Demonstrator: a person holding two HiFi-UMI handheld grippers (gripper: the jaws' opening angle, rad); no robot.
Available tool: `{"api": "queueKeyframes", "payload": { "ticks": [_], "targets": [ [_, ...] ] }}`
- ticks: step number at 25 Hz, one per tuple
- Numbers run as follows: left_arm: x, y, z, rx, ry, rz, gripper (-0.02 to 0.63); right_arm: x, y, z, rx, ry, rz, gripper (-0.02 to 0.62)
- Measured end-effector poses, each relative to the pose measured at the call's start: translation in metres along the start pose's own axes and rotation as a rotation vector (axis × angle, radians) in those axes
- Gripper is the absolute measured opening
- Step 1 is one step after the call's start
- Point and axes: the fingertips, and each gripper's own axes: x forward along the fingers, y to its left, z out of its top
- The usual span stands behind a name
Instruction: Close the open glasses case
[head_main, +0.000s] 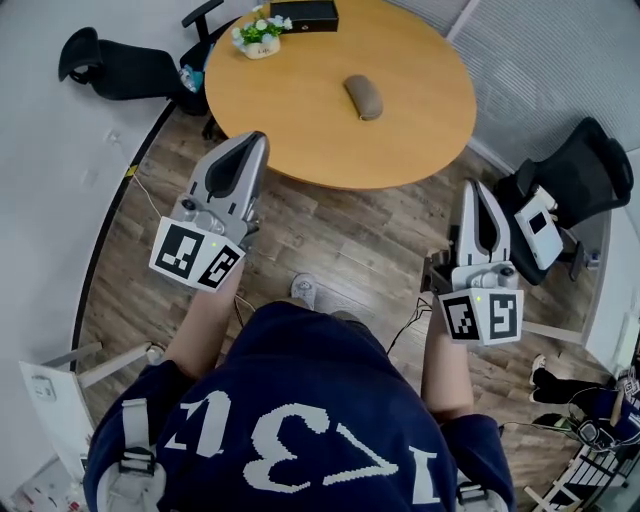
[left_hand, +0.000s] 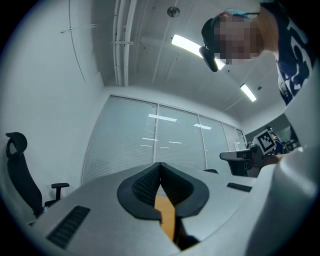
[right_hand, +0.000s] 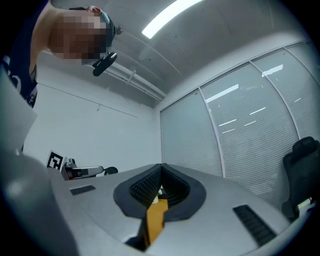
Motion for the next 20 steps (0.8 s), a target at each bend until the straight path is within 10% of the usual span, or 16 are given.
{"api": "queueKeyframes", "payload": {
  "ticks": [9, 20],
  "targets": [
    [0.040, 0.032, -0.037, -0.042, 0.055, 0.005, 0.014, 0.042, -0.029, -0.029, 0.024, 0.050, -0.023, 0.026],
    [0.130, 0.063, -0.039, 0.089, 0.028, 0.077, 0.014, 0.167, -0.094, -0.036, 0.109, 0.027, 0.112, 0.026]
  ]
}}
